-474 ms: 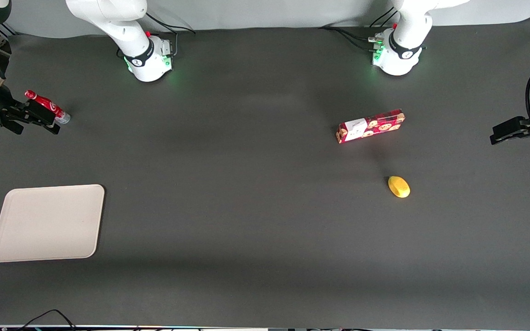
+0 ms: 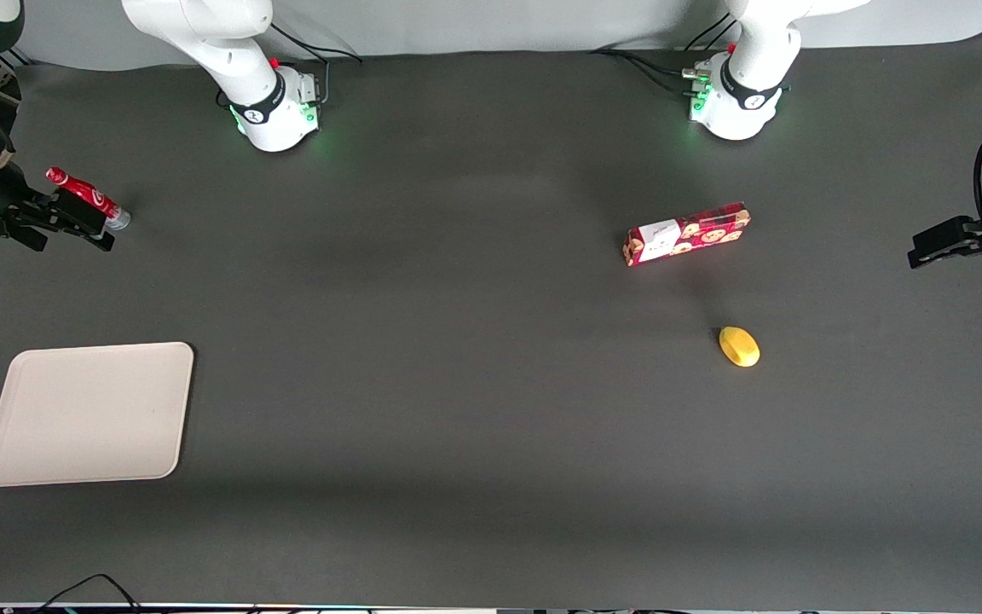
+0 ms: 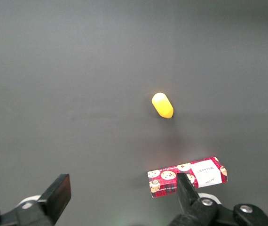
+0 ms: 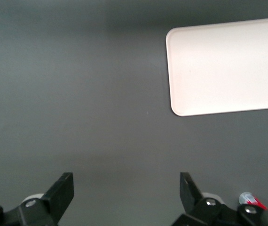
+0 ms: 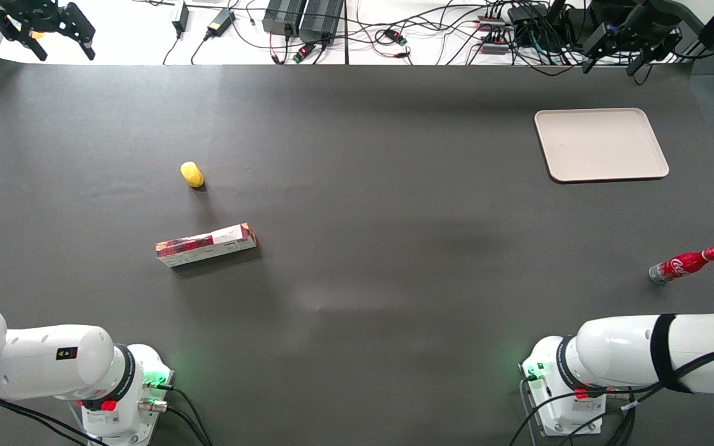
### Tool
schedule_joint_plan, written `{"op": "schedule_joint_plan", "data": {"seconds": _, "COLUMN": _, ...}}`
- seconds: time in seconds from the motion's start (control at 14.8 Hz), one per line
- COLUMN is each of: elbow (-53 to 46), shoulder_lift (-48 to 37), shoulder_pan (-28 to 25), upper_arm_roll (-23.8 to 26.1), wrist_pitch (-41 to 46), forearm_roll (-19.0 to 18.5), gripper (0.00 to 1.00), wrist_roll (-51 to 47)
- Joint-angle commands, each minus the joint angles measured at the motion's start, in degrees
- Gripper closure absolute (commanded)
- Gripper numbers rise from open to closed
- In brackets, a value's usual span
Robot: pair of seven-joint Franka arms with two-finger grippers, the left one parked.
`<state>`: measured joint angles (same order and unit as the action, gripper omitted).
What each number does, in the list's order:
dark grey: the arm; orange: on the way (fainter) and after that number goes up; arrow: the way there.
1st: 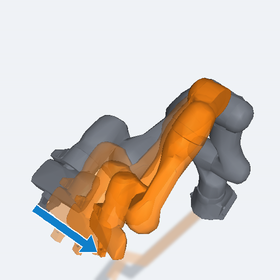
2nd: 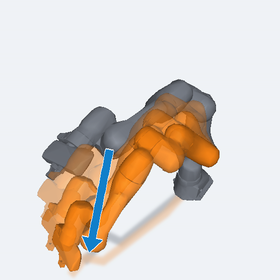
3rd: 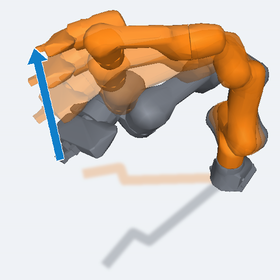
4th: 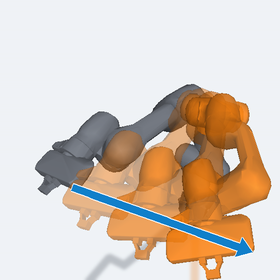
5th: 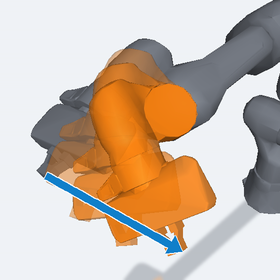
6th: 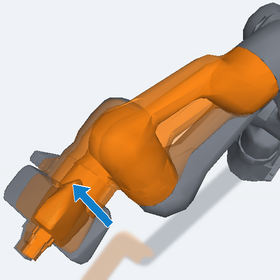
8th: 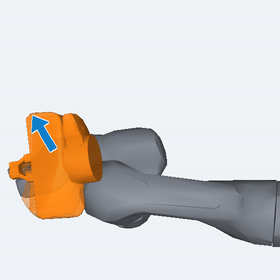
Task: Place coke bottle on tray
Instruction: 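Move the right gripper over the red Coca-Cola bottle lying on the table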
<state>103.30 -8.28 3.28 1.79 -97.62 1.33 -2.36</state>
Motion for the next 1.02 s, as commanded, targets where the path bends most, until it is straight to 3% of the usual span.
{"op": "schedule_joint_plan", "data": {"seconds": 0.0, "elbow": 3.1, "shoulder_lift": -0.6, "shoulder_pan": 3.5, "upper_arm_roll": -0.6, "wrist_pitch": 3.7, "forearm_roll": -4.6, "gripper": 0.00, "wrist_roll": 0.9}}
{"op": "schedule_joint_plan", "data": {"seconds": 0.14, "elbow": 5.8, "shoulder_lift": -0.9, "shoulder_pan": 6.3, "upper_arm_roll": -1.9, "wrist_pitch": 3.9, "forearm_roll": -5.4, "gripper": 0.00, "wrist_roll": 6.5}}
{"op": "schedule_joint_plan", "data": {"seconds": 0.2, "elbow": 7.8, "shoulder_lift": -1.6, "shoulder_pan": 6.5, "upper_arm_roll": -4.0, "wrist_pitch": 3.4, "forearm_roll": -7.5, "gripper": 0.00, "wrist_roll": 9.9}}
{"op": "schedule_joint_plan", "data": {"seconds": 0.47, "elbow": 19.1, "shoulder_lift": -6.6, "shoulder_pan": 6.0, "upper_arm_roll": -14.2, "wrist_pitch": -5.6, "forearm_roll": -14.3, "gripper": 0.00, "wrist_roll": 16.5}}
{"op": "schedule_joint_plan", "data": {"seconds": 0.68, "elbow": 25.3, "shoulder_lift": -9.7, "shoulder_pan": 5.9, "upper_arm_roll": -20.7, "wrist_pitch": -10.7, "forearm_roll": -15.9, "gripper": 0.00, "wrist_roll": 19.5}}
{"op": "schedule_joint_plan", "data": {"seconds": 0.95, "elbow": 34.5, "shoulder_lift": -13.3, "shoulder_pan": 5.7, "upper_arm_roll": -32.2, "wrist_pitch": -20.6, "forearm_roll": -20.8, "gripper": 0.00, "wrist_roll": 26.4}}
